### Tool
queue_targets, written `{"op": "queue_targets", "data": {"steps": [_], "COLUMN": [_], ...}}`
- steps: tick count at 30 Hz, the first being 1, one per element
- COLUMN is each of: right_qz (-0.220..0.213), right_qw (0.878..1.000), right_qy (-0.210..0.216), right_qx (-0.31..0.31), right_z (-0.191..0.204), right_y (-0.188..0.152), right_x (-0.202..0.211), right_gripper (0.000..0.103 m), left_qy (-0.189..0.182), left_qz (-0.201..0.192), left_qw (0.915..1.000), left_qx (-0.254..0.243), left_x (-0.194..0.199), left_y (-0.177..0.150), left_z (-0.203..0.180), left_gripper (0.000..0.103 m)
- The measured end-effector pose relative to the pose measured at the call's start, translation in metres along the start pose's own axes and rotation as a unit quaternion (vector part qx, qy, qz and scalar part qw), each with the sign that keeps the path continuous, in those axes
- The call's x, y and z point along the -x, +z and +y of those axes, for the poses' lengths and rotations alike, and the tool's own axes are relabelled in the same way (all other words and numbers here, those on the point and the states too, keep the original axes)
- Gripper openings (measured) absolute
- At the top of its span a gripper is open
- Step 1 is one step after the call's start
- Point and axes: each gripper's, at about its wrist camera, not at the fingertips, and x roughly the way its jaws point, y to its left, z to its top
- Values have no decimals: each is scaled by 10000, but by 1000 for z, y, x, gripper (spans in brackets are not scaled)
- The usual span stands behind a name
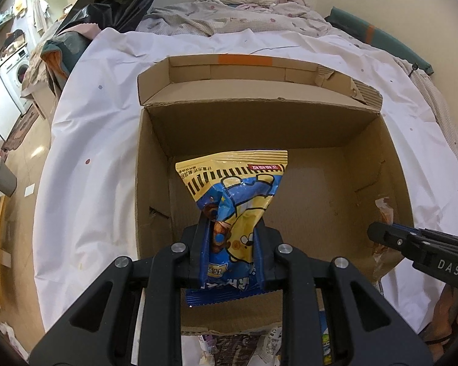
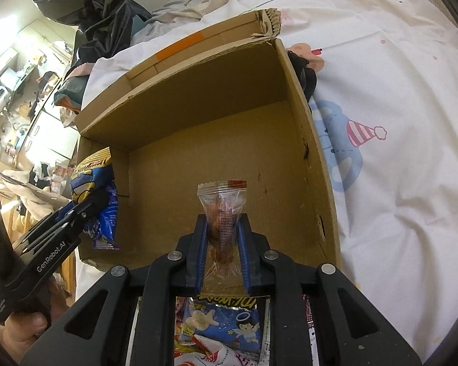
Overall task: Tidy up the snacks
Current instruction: 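Carry both snacks over the box and open both tools to drop them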
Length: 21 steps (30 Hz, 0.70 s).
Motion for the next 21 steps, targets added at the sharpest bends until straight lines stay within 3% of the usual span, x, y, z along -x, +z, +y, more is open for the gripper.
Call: {"op": "queue_targets", "data": {"steps": [10,17,19,21], "right_qz": [12,-16,-20,-131], "right_qw": [10000,10000,10000,9999], "right_qy": [-34,-33,-28,-4], "right_qx": [-21,47,11,-53], "right_z": [1,4,3,2], "right_y": [0,0,0,0], "right_x": [-1,0,1,5], "right_gripper": [22,26,36,68], "left_qy": [-19,-5,22,61], "left_qz": [112,-19,-89,-193], "left_qw": [9999,10000,9999,9998], "left_qx": [29,-13,-49,-79], "left_x": [-1,5,8,11], "left_y": [0,-1,0,0], "left_z": [1,-2,-3,-3], "left_gripper": [22,55,69,81]}}
